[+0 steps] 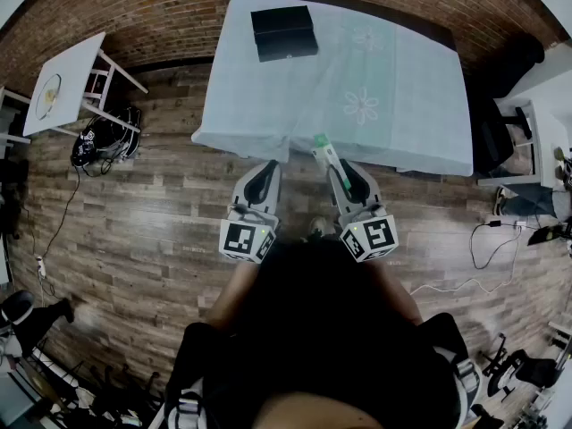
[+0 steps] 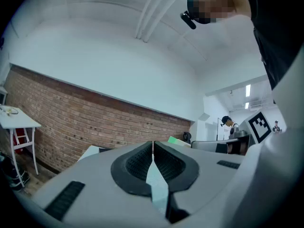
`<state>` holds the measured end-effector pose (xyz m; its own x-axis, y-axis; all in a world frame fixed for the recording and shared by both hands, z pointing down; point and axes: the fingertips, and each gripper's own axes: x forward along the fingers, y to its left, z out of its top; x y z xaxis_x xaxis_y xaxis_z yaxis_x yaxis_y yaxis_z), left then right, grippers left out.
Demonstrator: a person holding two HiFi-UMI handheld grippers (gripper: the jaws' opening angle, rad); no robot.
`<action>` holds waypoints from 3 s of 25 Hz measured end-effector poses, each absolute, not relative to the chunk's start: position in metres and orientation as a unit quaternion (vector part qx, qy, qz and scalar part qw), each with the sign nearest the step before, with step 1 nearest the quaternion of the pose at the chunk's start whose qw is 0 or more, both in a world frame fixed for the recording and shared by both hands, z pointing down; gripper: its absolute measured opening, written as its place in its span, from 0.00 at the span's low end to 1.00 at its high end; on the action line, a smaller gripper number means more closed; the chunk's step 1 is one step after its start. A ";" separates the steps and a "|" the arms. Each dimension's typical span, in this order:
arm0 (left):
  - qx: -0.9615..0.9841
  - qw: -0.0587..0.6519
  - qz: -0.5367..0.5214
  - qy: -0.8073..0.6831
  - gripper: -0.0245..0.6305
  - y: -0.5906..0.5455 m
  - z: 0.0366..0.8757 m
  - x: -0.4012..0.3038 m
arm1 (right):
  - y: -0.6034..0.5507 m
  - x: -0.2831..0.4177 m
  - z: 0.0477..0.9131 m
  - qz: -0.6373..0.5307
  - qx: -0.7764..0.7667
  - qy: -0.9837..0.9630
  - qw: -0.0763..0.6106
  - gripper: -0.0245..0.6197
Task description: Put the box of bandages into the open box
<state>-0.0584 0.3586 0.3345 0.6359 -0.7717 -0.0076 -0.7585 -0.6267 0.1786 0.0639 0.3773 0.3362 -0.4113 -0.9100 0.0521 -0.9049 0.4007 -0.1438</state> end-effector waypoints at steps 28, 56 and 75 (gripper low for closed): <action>0.899 0.079 -0.028 -0.431 0.10 0.364 0.341 -0.017 | 0.384 0.103 0.342 -0.087 -0.537 0.839 0.024 0.20; 0.882 0.090 -0.005 -0.463 0.10 0.327 0.364 0.049 | 0.339 0.167 0.367 -0.107 -0.505 0.856 0.035 0.20; 0.901 0.111 -0.014 -0.419 0.10 0.143 0.365 0.009 | 0.175 0.120 0.370 -0.115 -0.531 0.839 -0.004 0.20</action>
<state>0.0087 0.1433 0.3651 0.6488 -0.7580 0.0671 -0.7517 -0.6246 0.2116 0.1202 0.1754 0.3696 -0.4355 -0.8909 0.1291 -0.8927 0.4089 -0.1897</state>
